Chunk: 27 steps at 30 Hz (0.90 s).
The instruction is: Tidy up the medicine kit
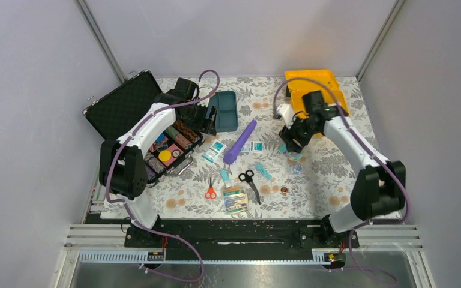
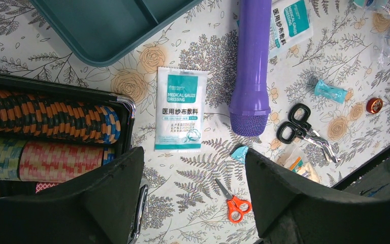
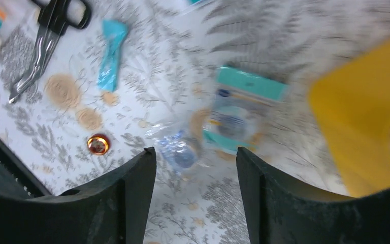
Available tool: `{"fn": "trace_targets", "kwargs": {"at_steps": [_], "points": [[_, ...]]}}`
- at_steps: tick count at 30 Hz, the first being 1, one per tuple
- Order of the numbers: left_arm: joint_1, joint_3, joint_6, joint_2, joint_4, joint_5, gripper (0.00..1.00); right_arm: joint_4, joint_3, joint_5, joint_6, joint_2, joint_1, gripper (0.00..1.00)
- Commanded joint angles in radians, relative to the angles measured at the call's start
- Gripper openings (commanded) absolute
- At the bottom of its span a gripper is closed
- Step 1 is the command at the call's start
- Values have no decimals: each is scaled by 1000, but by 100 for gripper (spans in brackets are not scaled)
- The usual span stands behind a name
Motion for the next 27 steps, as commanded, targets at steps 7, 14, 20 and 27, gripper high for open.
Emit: {"fn": "trace_targets", "kwargs": {"at_steps": [7, 14, 20, 27], "points": [[-4, 17, -2, -21, 13, -1, 73, -61, 10, 268, -139, 265, 90, 77], [-3, -3, 7, -33, 19, -12, 73, -15, 21, 362, -196, 359, 90, 74], [-4, 6, 8, -25, 20, -12, 73, 12, 27, 364, -221, 388, 92, 55], [-4, 11, -4, -3, 20, 0, 73, 3, 6, 349, -211, 356, 96, 8]]}}
